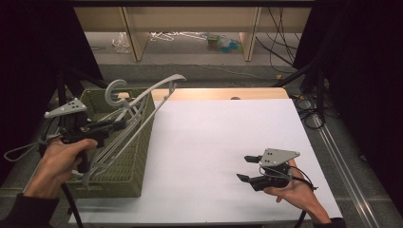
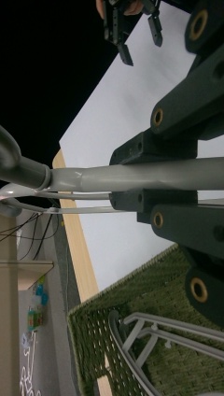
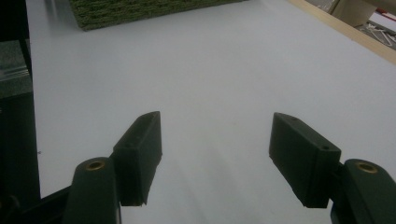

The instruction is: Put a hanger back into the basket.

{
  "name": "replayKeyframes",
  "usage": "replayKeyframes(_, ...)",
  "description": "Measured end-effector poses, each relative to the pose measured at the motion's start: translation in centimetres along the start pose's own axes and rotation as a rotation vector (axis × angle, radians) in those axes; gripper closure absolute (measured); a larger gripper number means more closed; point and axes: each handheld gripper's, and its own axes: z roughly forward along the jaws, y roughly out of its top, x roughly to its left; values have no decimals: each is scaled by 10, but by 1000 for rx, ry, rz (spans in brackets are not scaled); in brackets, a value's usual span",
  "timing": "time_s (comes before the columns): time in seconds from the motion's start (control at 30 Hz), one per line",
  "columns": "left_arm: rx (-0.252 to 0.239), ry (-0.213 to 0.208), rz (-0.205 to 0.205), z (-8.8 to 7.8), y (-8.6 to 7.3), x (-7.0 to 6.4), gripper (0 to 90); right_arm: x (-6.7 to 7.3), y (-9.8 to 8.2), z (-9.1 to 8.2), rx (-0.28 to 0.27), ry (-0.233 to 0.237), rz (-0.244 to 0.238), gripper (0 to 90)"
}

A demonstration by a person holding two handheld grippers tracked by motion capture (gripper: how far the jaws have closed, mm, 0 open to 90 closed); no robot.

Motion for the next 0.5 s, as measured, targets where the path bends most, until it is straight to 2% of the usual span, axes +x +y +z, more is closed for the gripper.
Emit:
replayKeyframes(0.1, -18, -10, -44, -5, -2, 11, 790, 0, 0, -2, 7, 5, 0, 351)
replayKeyframes(0.2, -33, -5, -73, -11, -3, 22, 790, -1, 0, -2, -12, -4, 3, 352)
replayKeyframes(0.23, -35, -3, -81, -13, -4, 25, 790, -2, 0, -4, -1, 0, 3, 351)
replayKeyframes(0.4, -42, 19, -107, -22, -5, 41, 790, -2, -1, -3, -4, 1, 6, 350)
replayKeyframes(0.5, -26, 26, -95, -26, -6, 49, 790, -1, -1, -3, -3, 4, 3, 348)
